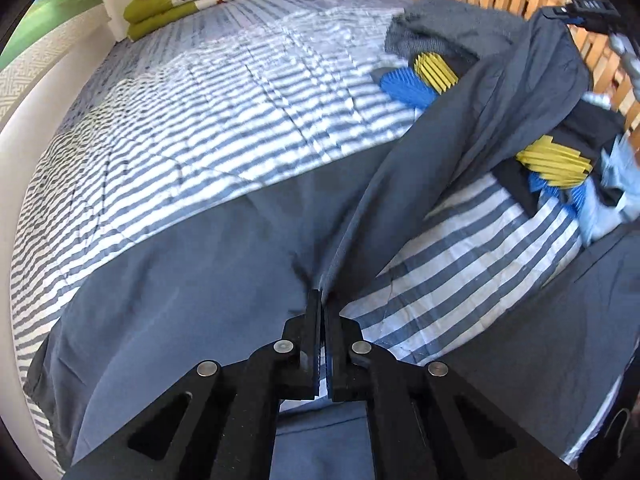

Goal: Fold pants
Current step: 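Grasp the trousers waistband with the right gripper and tug it flat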

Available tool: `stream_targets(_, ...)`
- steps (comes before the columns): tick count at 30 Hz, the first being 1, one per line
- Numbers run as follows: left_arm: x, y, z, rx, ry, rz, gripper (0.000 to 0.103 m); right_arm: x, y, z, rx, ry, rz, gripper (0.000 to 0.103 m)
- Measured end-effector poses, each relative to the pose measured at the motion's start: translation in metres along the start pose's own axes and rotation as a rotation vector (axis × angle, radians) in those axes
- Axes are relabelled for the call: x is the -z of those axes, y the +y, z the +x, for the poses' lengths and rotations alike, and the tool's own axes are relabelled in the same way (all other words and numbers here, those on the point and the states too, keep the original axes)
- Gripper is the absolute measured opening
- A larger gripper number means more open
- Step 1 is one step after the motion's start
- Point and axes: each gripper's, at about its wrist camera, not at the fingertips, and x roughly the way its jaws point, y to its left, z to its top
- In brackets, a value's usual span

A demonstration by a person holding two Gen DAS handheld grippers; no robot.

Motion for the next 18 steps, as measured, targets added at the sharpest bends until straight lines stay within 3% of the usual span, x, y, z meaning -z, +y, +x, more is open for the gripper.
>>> stream_targets(4, 0.019, 0.008, -0.042, 0.043, -0.066, -0.069, 0.000, 0.016, 0.014, -0.079, -0.017, -0.200, -0.156, 0.022)
stream_targets(6, 0.035, 0.004, -0.050, 0.090, -0.047, -0.059, 0.001, 0.040, 0.013, -0.109, -0.015, -0.225, -0.211, 0.022)
stream_targets(8, 0.056, -0.005, -0.046, 0.161, 0.032, -0.035, 0.002, 0.071, 0.006, -0.123, -0.041, -0.174, -0.234, 0.028)
stream_targets(10, 0.073, -0.007, -0.040, 0.187, 0.096, -0.042, 0.009, 0.110, -0.009, -0.123, -0.046, -0.081, -0.235, 0.053)
stream_targets(14, 0.083, 0.005, -0.045, 0.159, 0.093, -0.097, 0.013, 0.154, -0.040, -0.112, -0.008, 0.015, -0.130, 0.055)
stream_targets(18, 0.088, 0.026, -0.065, 0.130, 0.044, -0.166, 0.013, 0.143, -0.057, -0.097, -0.029, 0.046, -0.020, 0.055)
